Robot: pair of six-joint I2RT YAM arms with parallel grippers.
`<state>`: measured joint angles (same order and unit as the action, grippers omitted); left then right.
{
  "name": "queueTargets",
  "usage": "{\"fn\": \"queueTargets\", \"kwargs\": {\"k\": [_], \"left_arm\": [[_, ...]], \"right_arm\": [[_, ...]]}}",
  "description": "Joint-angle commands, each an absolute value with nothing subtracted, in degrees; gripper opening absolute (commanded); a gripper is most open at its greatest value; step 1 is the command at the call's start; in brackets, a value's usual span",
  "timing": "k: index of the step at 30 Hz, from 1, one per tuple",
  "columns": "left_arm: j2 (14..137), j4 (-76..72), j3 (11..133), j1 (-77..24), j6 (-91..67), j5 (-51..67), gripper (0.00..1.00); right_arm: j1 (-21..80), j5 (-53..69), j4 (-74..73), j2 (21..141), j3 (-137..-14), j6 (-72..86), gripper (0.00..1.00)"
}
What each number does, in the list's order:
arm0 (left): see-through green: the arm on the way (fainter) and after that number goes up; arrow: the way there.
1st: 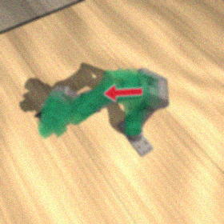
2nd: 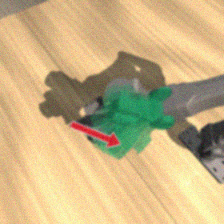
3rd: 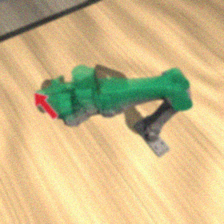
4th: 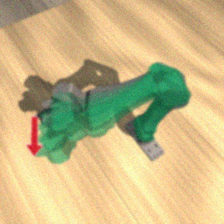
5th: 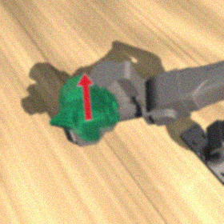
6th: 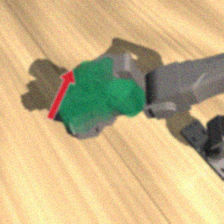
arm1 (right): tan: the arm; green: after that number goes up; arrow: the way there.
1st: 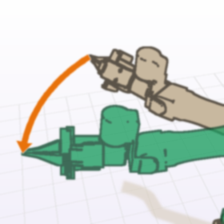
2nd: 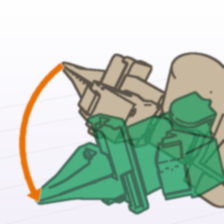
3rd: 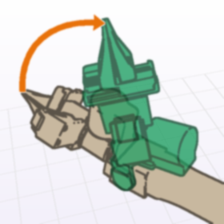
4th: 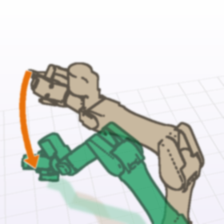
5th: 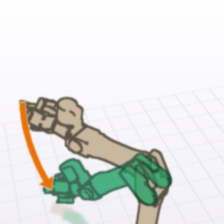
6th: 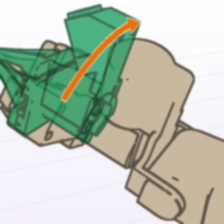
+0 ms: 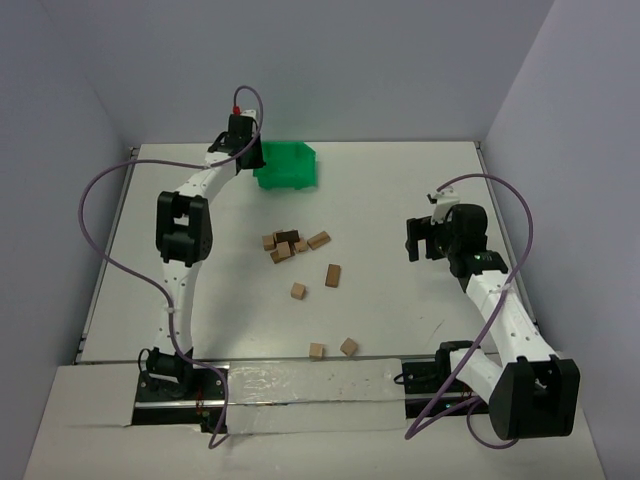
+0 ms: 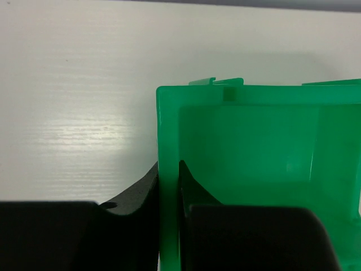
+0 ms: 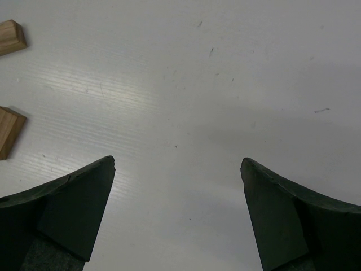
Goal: Build the wood block tower
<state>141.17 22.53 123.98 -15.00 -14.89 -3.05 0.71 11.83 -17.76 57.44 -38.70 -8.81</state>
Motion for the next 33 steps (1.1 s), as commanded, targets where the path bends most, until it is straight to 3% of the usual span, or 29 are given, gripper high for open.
{"fn": "queueTargets", "kwargs": {"k": [1,5,11,13,16,18,22,27,33], "left_arm": [[141.4,16.3,129.3,-14.0,-18.6,0.2,0.08],[143.0,15.3,129.9,-13.6,-18.3,0.8,0.17],[142.7,15.5,129.2,-13.1,-17.3,1.5,0.59],[140.6,16.1,128.5,-13.0,-16.4,1.7,0.79],[136.4,18.4,127.0,-12.7,-14.3,3.5,0.88],[130.1,18.6,122.9,-12.7,-10.8,7.0,0.86],[116.3,15.7,106.3,-13.6,-4.8,16.5,0.69],[106.7,16.5,90.1,-17.5,2.0,20.8,0.67],[104.9,13.0,81.0,-22.0,2.9,19.1,0.66]], "right_arm": [[0.4,13.3,-17.5,57.9,-41.1,-9.8,1.00],[0.4,13.8,-17.4,58.1,-41.2,-9.7,1.00],[0.4,13.6,-17.8,58.0,-41.4,-9.4,1.00],[0.4,13.9,-17.8,57.5,-41.4,-9.3,1.00],[0.4,13.6,-17.9,56.8,-41.2,-9.4,1.00],[0.4,13.4,-17.9,56.2,-41.1,-9.5,1.00],[0.4,14.3,-17.4,54.9,-41.0,-9.8,1.00],[0.4,15.6,-17.8,55.6,-41.2,-10.0,1.00],[0.4,15.6,-18.0,55.3,-41.0,-10.3,1.00]]}}
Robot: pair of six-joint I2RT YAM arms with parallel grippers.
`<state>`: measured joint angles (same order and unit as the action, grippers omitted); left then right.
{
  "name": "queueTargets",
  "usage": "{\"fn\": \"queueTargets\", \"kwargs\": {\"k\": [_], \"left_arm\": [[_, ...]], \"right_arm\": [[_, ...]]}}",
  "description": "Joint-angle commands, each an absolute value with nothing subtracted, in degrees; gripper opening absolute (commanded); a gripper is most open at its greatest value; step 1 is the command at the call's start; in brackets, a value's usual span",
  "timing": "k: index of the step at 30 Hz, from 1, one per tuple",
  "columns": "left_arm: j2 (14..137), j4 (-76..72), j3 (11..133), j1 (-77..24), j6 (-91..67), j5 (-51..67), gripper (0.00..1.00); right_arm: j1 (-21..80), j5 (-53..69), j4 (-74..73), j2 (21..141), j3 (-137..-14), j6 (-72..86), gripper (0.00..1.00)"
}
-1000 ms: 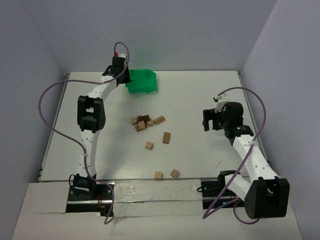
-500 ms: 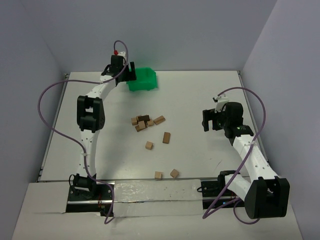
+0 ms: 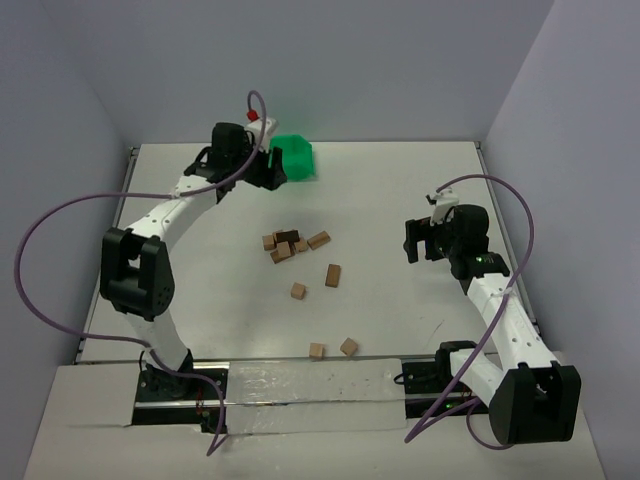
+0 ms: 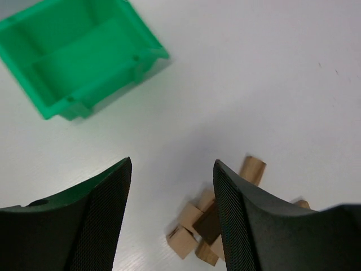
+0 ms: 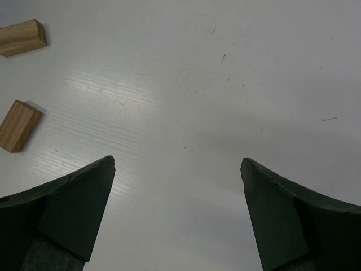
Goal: Build the wood block tower
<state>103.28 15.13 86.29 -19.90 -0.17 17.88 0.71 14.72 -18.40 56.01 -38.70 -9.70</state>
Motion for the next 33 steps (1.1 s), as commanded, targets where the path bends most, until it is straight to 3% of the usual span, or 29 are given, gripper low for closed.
{"fn": "queueTargets", "kwargs": {"k": [1,10,33], "left_arm": [[105.2,12.8,80.7,-22.4,3.1,18.7,0.65],[110.8,16.0,82.4,-23.8,2.0,19.9,0.65],[106.7,23.3,66.2,-27.4,10.7,28.3,0.56]], "right_arm": [[0.4,15.6,-18.0,55.0,-41.0,-10.4,1.00],[0.4,15.4,-18.1,54.6,-40.9,-10.4,1.00],[0.4,15.5,-17.8,55.1,-40.9,-10.5,1.00]]}}
